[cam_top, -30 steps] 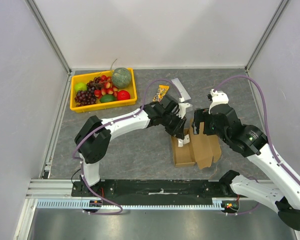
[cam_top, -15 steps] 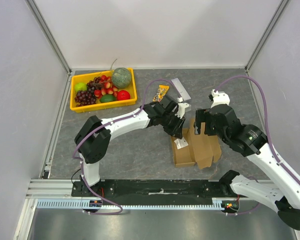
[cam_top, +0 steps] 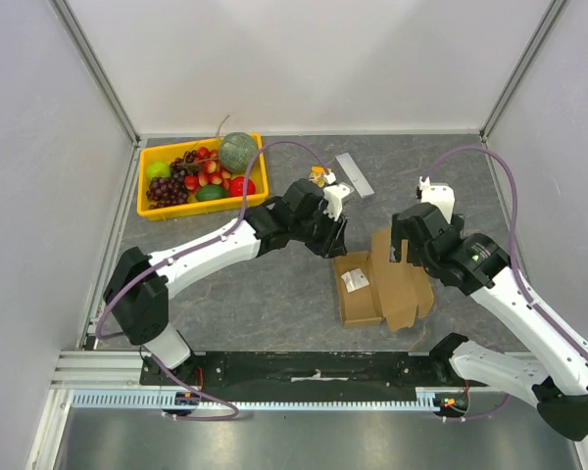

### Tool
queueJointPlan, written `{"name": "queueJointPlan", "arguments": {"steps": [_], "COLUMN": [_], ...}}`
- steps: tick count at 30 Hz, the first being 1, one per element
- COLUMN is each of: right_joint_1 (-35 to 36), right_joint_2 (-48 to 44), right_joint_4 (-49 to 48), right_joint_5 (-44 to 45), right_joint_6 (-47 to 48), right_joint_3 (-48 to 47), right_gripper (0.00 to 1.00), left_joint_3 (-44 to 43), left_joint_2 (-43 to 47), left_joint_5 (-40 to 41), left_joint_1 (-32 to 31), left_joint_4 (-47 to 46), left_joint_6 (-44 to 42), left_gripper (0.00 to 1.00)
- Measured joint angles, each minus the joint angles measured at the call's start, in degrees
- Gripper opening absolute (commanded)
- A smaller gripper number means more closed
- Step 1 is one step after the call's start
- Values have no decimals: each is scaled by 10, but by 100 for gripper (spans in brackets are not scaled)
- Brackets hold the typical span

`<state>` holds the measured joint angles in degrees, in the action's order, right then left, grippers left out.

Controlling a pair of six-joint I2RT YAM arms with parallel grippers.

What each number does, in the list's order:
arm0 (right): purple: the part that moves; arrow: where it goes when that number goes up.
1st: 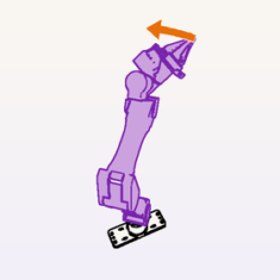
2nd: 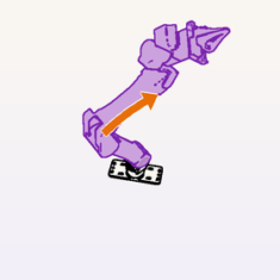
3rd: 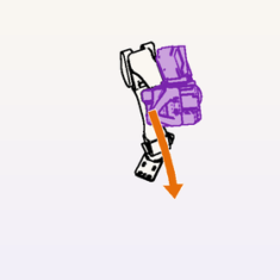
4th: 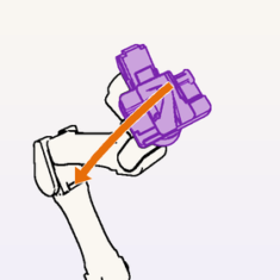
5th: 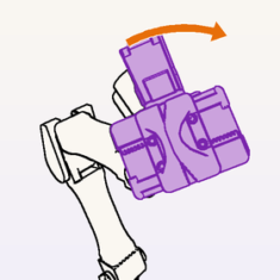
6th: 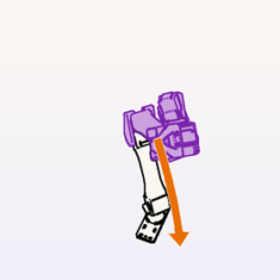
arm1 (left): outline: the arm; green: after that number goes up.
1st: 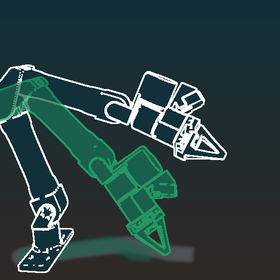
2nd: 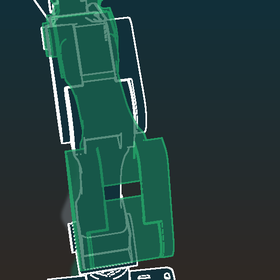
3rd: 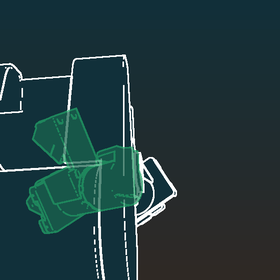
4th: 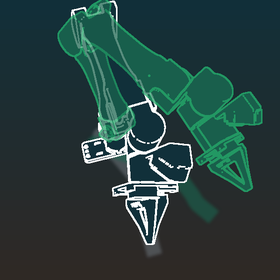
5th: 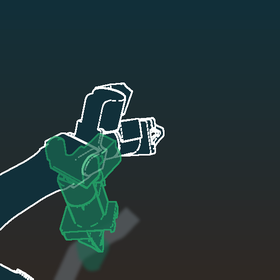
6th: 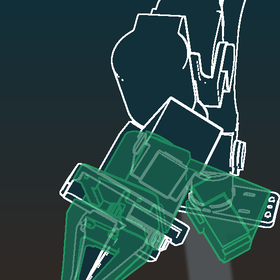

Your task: Fold the paper box

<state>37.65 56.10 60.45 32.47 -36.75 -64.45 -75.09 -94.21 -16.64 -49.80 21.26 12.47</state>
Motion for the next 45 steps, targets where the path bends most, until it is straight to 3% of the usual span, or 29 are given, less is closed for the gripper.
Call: {"name": "queueJointPlan", "arguments": {"steps": [13,26,35,45], "right_joint_1": [-48,-138,-199,-210], "right_joint_2": [6,13,14,14], "right_joint_4": [-3,-73,-108,-134], "right_joint_5": [-8,-115,-229,-302], "right_joint_6": [10,76,100,115], "right_joint_3": [60,106,125,140], "right_gripper": [94,90,72,51], "left_joint_3": [73,128,154,169], "left_joint_2": [33,89,124,134], "left_joint_5": [14,19,28,28], "left_joint_1": [22,34,49,59], "left_joint_4": [-20,-55,-67,-77], "left_joint_6": [1,14,19,21], "left_gripper": [41,41,41,42]}}
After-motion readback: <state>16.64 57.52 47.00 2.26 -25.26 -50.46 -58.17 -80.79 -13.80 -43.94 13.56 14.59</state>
